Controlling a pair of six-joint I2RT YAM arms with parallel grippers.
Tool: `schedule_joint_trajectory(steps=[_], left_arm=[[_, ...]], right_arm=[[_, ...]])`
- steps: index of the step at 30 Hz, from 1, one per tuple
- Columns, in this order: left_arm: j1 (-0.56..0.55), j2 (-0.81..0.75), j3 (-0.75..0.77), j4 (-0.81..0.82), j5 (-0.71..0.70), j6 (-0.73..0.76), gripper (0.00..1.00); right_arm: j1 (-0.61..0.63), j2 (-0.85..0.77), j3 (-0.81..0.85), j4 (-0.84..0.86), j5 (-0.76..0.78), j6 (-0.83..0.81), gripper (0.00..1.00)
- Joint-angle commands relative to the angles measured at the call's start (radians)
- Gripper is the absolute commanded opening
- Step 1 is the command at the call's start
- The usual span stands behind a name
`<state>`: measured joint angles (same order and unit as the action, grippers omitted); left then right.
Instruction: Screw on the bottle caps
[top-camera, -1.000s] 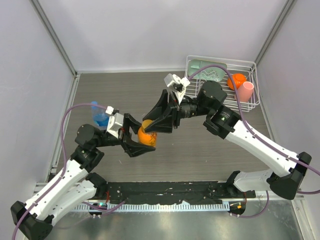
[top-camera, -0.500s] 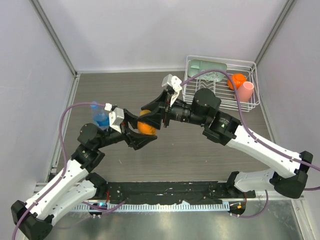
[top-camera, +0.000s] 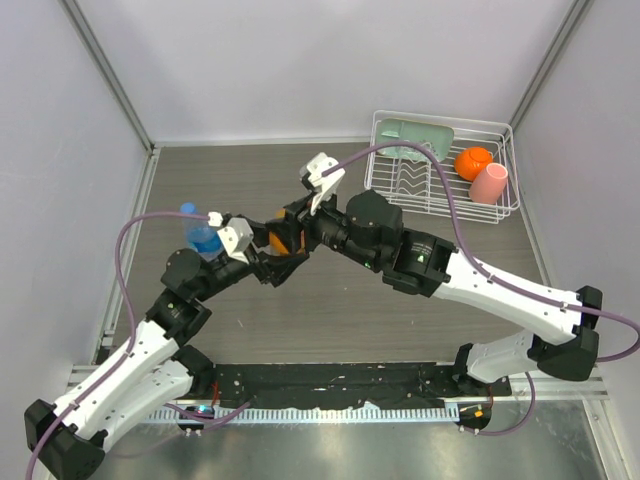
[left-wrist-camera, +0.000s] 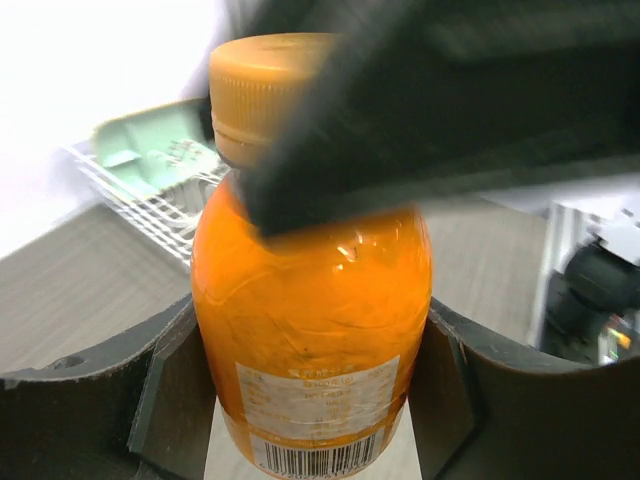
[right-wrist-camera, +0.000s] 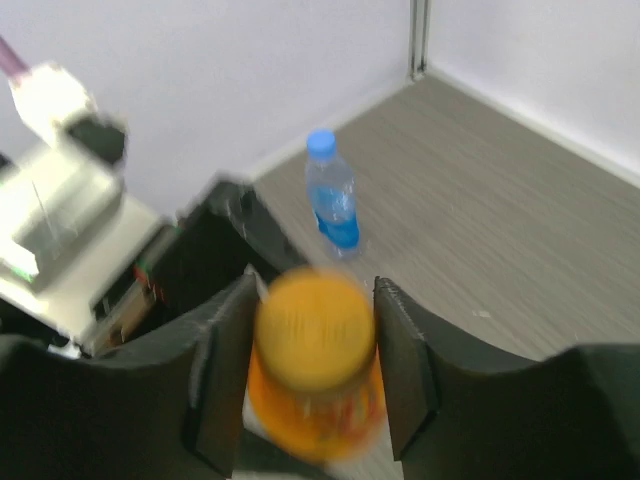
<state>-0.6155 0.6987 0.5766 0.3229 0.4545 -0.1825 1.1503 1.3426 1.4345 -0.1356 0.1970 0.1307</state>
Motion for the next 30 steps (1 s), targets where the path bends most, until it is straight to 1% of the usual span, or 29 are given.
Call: schedule_joint_trajectory(steps=[1,2,4,7,10,17,20,21,24,27,28,30], left_arm=[[0.019,-0.034,0.014,0.125,-0.178,0.052,0.00],[0.020,-0.042,0.011,0.123,-0.175,0.051,0.00],[0.017,-0.042,0.008,0.120,-0.174,0.044,0.00],[0.019,-0.044,0.003,0.123,-0.159,0.048,0.00],[0.019,-0.044,0.005,0.119,-0.134,0.044,0.00],[0.019,-0.051,-0.001,0.084,-0.004,-0.012,0.00],[0.017,-0.050,0.000,0.079,0.030,-0.031,0.00],[0.019,-0.050,0.002,0.077,0.062,-0.032,0.00],[0.019,-0.053,0.008,0.067,0.107,-0.040,0.00],[0.019,-0.056,0.006,0.062,0.122,-0.044,0.00],[0.017,-0.059,0.003,0.062,0.128,-0.043,0.00],[0.019,-0.061,-0.001,0.062,0.131,-0.046,0.00]], right_arm=[[0.025,-0.029,0.001,-0.118,0.042,0.021,0.60],[0.023,-0.046,-0.005,-0.111,0.038,0.018,0.68],[0.025,-0.062,-0.020,-0.098,0.015,0.014,0.72],[0.025,-0.089,-0.051,-0.058,-0.008,0.010,0.73],[0.025,-0.108,-0.078,-0.018,-0.016,0.007,0.70],[0.023,-0.114,-0.088,0.056,-0.041,-0.011,0.71],[0.022,-0.114,-0.105,0.112,-0.074,0.000,0.71],[0.020,-0.114,-0.105,0.122,-0.074,0.003,0.71],[0.014,-0.108,-0.108,0.131,-0.091,0.007,0.69],[0.008,-0.108,-0.106,0.131,-0.116,0.010,0.64],[0.006,-0.108,-0.106,0.129,-0.122,0.014,0.57],[0.002,-0.106,-0.102,0.131,-0.143,0.015,0.49]])
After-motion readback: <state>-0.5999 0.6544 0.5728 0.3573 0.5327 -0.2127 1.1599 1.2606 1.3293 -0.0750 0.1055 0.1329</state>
